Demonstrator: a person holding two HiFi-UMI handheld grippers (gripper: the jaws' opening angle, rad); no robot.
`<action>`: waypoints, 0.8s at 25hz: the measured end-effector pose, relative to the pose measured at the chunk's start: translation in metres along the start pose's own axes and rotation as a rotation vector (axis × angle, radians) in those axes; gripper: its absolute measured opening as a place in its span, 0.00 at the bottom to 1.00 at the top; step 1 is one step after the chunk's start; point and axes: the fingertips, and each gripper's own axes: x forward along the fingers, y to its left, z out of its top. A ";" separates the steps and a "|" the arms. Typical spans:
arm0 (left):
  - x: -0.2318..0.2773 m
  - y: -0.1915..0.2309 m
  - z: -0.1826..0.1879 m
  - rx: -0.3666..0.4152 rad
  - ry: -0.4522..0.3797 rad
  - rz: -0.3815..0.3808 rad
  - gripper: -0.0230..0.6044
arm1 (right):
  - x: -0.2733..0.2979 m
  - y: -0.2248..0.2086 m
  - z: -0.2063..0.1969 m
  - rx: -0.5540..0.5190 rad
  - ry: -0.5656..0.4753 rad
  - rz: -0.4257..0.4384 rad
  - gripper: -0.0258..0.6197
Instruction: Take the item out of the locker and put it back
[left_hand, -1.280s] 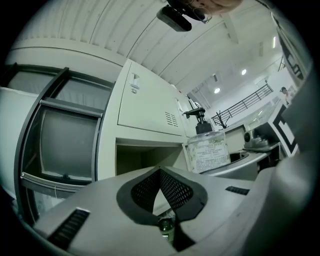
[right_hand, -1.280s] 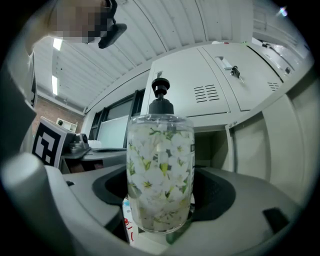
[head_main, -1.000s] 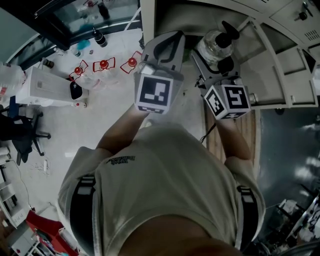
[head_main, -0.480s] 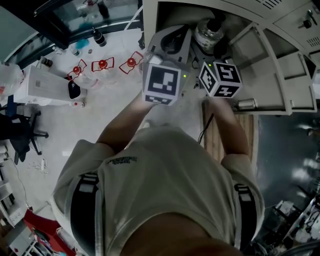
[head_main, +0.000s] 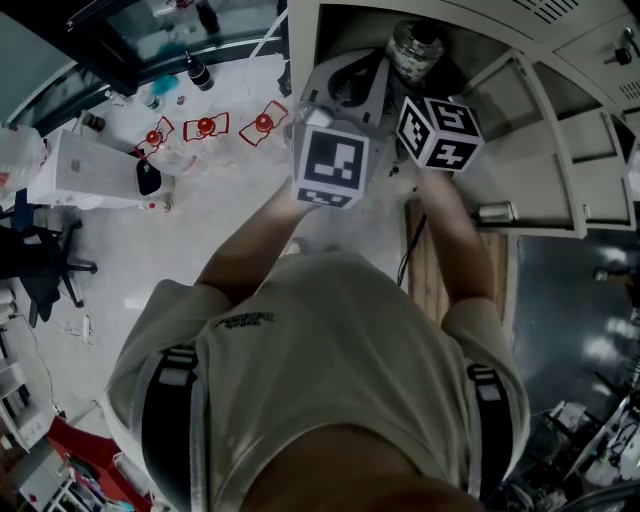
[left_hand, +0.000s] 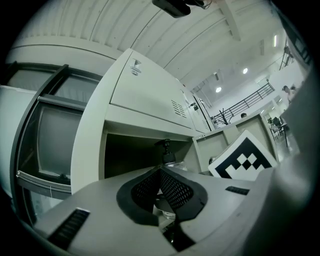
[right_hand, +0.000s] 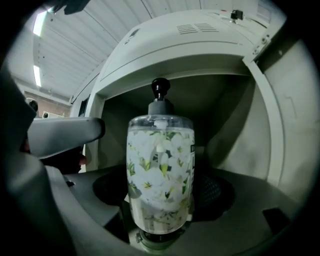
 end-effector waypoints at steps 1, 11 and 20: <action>0.001 0.000 -0.001 0.000 0.000 0.000 0.06 | 0.003 -0.002 0.000 0.000 0.002 -0.003 0.60; 0.007 0.004 -0.018 -0.002 0.037 0.003 0.06 | 0.039 -0.017 -0.013 0.000 0.054 -0.039 0.60; 0.009 0.005 -0.041 -0.029 0.096 0.000 0.06 | 0.048 -0.022 -0.021 -0.018 0.040 -0.065 0.60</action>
